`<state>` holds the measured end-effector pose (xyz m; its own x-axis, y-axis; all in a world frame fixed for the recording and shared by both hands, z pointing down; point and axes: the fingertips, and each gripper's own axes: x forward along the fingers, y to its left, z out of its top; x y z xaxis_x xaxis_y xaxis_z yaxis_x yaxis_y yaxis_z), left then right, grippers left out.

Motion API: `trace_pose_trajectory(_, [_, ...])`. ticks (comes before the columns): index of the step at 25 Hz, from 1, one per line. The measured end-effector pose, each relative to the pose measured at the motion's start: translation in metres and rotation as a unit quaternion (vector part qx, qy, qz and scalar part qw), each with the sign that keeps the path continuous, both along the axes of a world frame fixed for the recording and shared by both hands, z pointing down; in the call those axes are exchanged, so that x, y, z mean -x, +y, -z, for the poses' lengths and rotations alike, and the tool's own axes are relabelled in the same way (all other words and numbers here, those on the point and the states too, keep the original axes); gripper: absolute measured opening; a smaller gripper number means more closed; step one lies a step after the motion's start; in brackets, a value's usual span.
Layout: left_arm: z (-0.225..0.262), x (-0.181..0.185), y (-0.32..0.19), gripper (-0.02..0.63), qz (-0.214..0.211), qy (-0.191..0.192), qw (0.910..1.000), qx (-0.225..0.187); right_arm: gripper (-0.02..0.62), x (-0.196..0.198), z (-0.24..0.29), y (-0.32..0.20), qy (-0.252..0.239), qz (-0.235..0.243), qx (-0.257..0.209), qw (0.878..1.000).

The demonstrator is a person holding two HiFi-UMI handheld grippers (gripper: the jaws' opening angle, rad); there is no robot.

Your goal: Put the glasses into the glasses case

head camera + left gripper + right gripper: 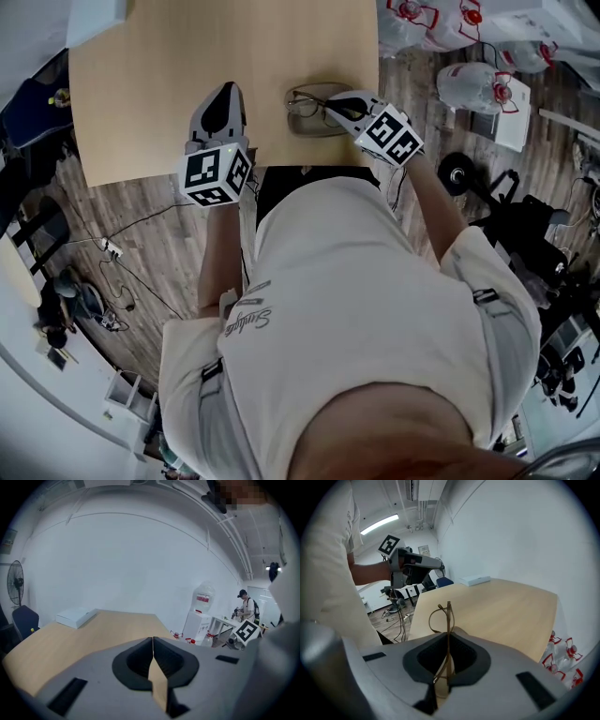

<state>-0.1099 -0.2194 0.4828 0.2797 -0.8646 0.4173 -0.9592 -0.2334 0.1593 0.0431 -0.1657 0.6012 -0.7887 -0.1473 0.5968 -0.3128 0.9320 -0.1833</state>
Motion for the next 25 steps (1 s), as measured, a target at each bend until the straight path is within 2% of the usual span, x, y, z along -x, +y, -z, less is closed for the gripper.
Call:
trace_pose_trajectory(4, [-0.005,0.010,0.009,0.015,0.011,0.005,0.9999,0.005,0.011,0.008,-0.023,0.013,0.045,0.048,0.009,0.998])
trace_pose_trajectory(9, [-0.013,0.019,0.016,0.015,0.022,0.012,0.9996,0.010,0.011,0.011,-0.040,0.017,0.099,0.100,-0.007,0.990])
trace_pose_trajectory(25, [-0.013,0.027,0.029,0.015,0.028,0.019,0.9994,0.007,0.011,0.013,-0.075,0.037,0.175,0.175,0.004,0.969])
